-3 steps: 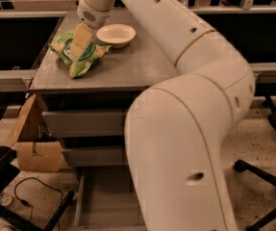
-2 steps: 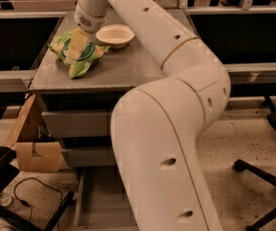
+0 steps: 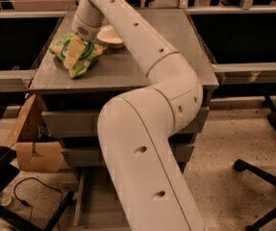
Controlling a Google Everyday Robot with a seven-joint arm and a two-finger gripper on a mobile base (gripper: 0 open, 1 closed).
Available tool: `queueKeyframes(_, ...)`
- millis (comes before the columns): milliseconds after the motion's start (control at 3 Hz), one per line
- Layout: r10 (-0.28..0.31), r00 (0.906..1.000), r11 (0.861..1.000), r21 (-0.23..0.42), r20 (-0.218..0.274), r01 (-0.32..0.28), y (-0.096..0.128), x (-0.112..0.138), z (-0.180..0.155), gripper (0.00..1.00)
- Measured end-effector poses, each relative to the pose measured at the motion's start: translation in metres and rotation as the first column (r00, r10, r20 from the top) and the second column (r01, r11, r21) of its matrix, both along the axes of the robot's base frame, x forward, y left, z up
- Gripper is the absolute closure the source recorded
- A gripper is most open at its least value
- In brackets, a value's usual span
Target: Place green rice chip bag into bottom drawer
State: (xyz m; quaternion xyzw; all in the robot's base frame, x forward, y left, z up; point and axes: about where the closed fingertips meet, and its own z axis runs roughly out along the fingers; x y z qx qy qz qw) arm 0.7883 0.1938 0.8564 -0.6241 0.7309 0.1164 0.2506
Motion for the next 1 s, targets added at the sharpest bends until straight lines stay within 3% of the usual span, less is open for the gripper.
queueKeyframes(333, 0.030, 0.9993, 0.999, 0.023, -0.023, -0.030, 0.0107, 0.0020, -0.0128, 0.42)
queueKeyframes(1000, 0.032, 0.9992, 0.999, 0.024, -0.024, -0.031, 0.0112, 0.0021, -0.0132, 0.89)
